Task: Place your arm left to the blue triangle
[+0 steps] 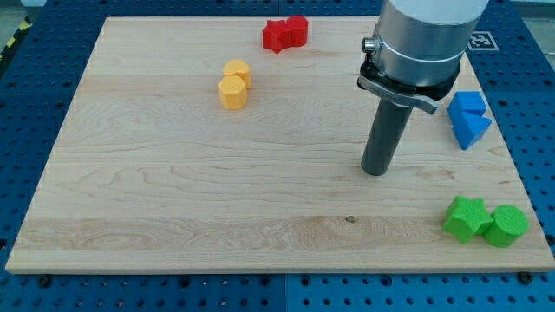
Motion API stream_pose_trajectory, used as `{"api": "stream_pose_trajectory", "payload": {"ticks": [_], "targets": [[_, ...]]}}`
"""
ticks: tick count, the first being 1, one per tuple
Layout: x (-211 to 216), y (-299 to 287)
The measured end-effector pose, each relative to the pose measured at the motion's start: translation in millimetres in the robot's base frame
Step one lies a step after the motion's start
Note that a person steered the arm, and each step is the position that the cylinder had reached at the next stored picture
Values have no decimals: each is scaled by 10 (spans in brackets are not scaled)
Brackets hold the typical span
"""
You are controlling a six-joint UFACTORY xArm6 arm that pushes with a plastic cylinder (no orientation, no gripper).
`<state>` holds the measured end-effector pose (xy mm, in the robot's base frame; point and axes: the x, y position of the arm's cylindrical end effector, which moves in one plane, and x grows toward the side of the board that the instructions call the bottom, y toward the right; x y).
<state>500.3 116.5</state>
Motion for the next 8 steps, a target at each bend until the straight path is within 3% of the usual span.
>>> {"api": "stream_pose_trajectory", "payload": {"ticks": [8], "targets": [[-221,0]]}}
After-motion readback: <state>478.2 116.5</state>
